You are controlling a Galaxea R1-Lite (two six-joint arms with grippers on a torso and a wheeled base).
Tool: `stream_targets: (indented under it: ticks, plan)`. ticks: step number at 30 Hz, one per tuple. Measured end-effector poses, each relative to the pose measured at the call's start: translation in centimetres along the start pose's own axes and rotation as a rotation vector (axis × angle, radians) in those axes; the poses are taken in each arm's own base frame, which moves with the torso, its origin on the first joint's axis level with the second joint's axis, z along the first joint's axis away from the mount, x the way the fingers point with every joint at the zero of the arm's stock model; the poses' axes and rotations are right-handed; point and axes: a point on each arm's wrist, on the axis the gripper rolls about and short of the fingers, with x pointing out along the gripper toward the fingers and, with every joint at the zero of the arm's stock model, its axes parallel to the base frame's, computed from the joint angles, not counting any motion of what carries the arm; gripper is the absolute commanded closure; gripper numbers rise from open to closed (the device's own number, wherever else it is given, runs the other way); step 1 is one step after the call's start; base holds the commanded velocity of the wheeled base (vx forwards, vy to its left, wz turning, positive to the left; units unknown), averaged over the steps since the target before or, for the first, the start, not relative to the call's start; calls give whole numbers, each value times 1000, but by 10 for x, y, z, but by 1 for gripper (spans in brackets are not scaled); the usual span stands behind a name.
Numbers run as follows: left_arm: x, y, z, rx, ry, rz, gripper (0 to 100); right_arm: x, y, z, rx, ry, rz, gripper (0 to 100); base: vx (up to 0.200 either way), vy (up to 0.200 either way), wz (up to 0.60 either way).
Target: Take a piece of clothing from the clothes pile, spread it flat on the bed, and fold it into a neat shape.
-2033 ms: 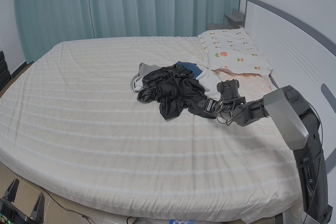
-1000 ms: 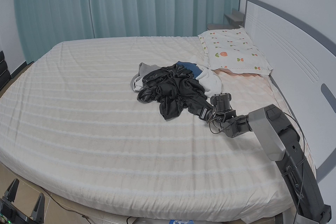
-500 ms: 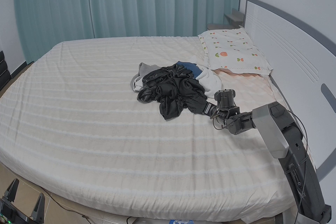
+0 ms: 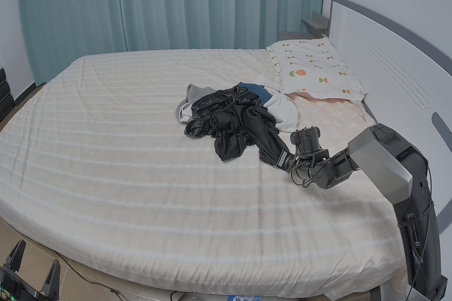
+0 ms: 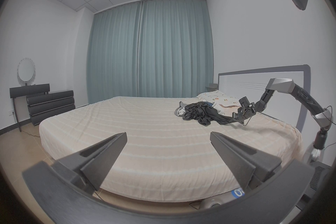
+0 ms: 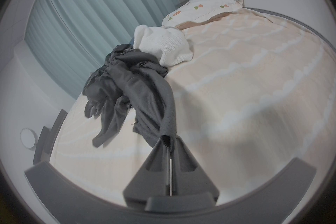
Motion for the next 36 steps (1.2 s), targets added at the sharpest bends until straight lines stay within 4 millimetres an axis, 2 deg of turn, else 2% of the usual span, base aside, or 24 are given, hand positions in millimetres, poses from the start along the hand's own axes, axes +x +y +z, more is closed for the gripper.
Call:
stream_targets:
  ticks: [6,15,27,31,36]
  plan:
    - [0,0,0,-3,0,0,0,-36,-4,-16,-11,39,50,100,0,0,0]
    - [0,0,0,-10,-1,1,0,-105,-1,-42,-45,78,144,100,0,0,0]
    - [0,0,3,9,-23,-8,0,-191,-5,-67,-65,28,329,100,0,0,0]
    - [-5,-1,20,1,-85,-23,0,-206,-8,-69,-68,20,353,100,0,0,0]
    - [-7,-2,57,34,-125,-74,0,-228,-5,-63,-63,-18,413,100,0,0,0]
